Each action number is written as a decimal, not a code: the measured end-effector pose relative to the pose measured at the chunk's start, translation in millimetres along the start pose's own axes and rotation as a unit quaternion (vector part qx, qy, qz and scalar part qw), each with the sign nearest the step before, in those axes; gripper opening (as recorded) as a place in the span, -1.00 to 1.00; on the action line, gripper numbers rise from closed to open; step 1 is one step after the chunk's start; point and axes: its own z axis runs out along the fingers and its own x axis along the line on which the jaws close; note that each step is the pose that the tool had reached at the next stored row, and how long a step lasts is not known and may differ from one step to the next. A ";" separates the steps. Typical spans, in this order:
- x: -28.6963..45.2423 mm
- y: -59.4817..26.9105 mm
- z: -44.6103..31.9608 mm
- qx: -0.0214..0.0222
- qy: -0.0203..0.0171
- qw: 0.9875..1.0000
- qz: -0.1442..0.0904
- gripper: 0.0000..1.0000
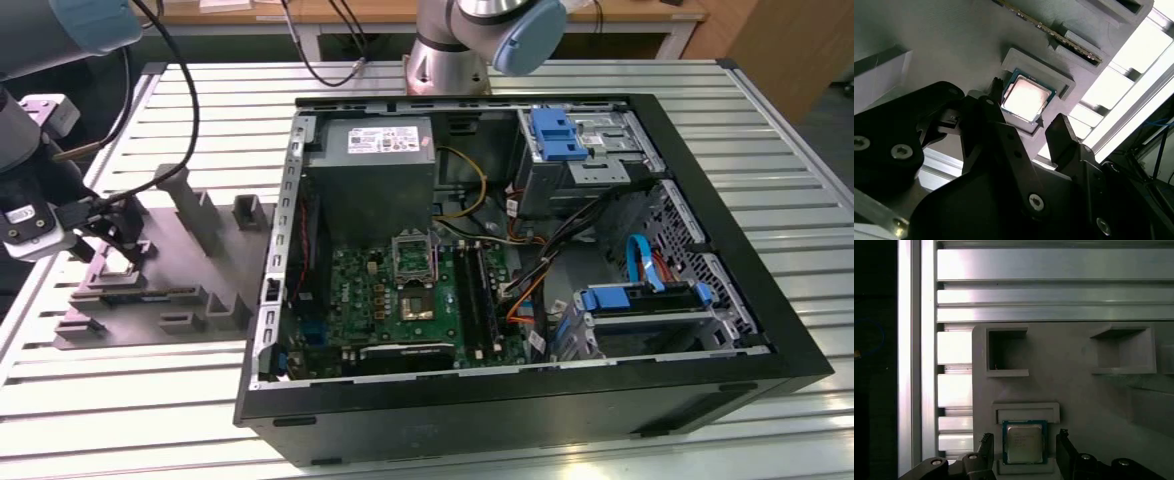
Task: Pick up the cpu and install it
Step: 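Pick up the cpu and move it towards the insertion slot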
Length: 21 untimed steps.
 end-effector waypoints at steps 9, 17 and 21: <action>0.5 -0.1 1.9 0.000 0.000 1.000 0.001 0.22; 0.8 -0.2 7.3 0.000 0.000 1.000 0.001 0.22; 2.3 -0.3 8.4 0.000 0.000 1.000 0.001 0.22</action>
